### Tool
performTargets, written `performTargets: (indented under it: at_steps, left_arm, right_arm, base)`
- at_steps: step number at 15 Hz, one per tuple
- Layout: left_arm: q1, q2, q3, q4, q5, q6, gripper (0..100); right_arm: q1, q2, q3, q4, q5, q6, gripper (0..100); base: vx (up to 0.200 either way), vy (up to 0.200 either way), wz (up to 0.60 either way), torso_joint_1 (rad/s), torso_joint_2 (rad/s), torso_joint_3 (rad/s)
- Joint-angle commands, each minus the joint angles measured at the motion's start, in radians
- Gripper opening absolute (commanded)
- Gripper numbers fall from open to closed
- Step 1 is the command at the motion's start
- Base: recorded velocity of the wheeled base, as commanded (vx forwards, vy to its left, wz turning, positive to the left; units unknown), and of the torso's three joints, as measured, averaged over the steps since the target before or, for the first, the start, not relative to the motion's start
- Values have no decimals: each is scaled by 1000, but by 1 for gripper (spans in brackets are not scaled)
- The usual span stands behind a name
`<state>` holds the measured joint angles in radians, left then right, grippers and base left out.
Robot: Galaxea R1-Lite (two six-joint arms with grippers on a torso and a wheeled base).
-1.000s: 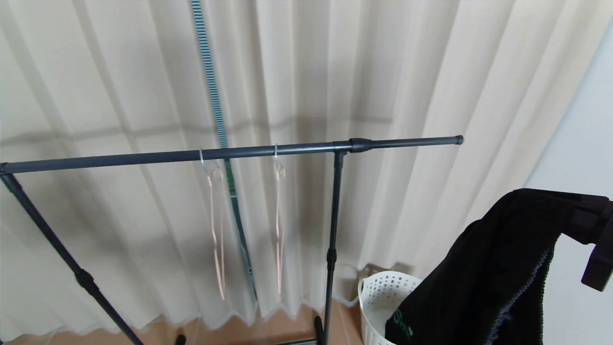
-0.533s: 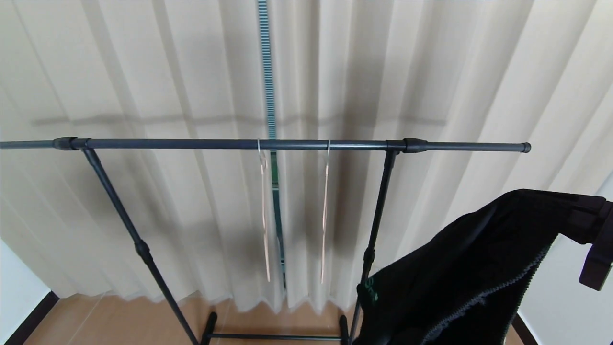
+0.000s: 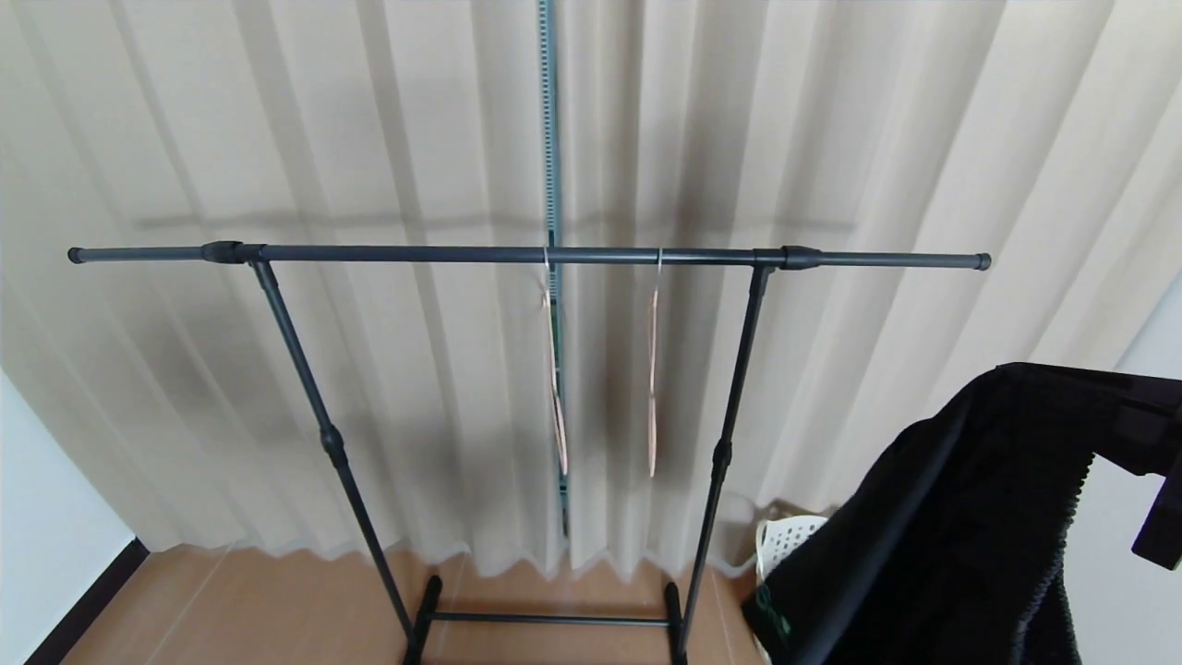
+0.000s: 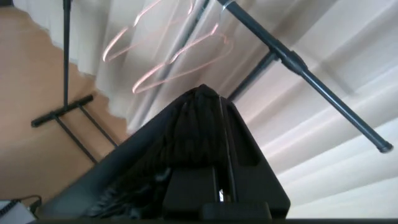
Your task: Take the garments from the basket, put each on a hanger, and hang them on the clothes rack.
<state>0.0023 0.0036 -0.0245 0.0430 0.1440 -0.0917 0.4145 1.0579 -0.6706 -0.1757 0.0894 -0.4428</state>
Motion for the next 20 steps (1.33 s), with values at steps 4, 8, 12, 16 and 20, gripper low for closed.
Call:
performTargets:
  at_steps: [4, 8, 12, 16, 20]
  left_arm:
    - [1, -1, 0, 0, 0, -2, 100]
    - [1, -1, 0, 0, -1, 0, 100]
    - [1, -1, 0, 0, -1, 0, 100]
    - [1, -1, 0, 0, -1, 0, 100]
    - [1, -1, 0, 0, 0, -2, 100]
  right_arm:
    - [0, 2, -1, 2, 0, -1, 0]
    - [0, 2, 0, 2, 0, -1, 0]
    - [0, 5, 0, 2, 0, -1, 0]
    - [0, 4, -1, 2, 0, -1, 0]
    - [0, 1, 2, -25, 0, 1, 0]
  base:
    - [0, 200, 0, 10, 7, 1]
    - [-100, 100, 0, 6, 2, 2]
    - [-200, 0, 0, 10, 7, 2]
    - [-50, 0, 0, -3, 1, 1]
    - [0, 0, 0, 0, 0, 0]
